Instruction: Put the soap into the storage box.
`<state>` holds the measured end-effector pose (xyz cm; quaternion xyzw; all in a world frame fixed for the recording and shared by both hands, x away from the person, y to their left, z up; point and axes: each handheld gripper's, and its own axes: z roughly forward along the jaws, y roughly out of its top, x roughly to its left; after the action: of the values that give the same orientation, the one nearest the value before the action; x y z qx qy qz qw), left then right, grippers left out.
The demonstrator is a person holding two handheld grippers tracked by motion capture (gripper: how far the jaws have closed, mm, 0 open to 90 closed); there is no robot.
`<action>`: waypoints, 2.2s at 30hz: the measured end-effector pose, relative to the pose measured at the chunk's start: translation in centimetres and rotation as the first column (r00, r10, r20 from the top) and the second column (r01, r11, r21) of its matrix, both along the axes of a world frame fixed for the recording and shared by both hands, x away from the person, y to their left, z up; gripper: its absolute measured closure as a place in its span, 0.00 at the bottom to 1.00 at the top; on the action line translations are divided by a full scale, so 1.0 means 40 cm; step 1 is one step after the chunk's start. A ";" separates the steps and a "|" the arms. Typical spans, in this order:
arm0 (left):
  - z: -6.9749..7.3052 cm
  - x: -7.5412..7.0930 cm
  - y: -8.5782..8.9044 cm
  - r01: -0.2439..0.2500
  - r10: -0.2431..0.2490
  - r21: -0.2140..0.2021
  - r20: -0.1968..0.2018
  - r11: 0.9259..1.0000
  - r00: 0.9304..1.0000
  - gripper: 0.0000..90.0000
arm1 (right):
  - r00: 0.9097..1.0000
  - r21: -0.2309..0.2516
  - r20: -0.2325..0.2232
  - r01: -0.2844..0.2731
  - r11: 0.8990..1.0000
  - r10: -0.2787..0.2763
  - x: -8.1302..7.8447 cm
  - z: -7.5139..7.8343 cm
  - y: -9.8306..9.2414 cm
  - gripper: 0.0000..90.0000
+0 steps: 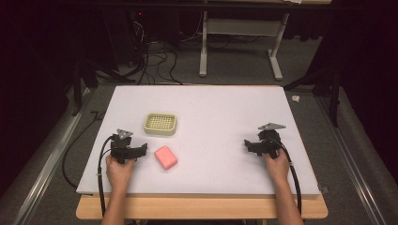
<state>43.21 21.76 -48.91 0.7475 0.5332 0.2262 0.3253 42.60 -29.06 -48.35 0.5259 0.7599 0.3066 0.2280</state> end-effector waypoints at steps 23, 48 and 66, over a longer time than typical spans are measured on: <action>0.000 0.000 0.000 -0.001 0.001 -0.001 0.001 1.000 1.000 0.17 | 1.000 0.000 -0.001 0.001 1.000 -0.001 0.000 0.000 0.000 0.17; 0.006 -0.003 0.006 -0.006 0.006 -0.031 0.003 1.000 1.000 0.16 | 1.000 0.000 0.001 0.000 1.000 0.000 0.000 0.000 0.000 0.17; 0.055 -0.058 -0.001 0.055 -0.052 -0.054 0.049 0.997 0.997 0.11 | 1.000 -0.001 0.001 0.000 1.000 0.000 0.000 0.000 0.000 0.17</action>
<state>40.90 21.72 -46.72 0.7466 0.5111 0.2205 0.3643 42.61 -29.07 -48.36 0.5257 0.7598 0.3066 0.2288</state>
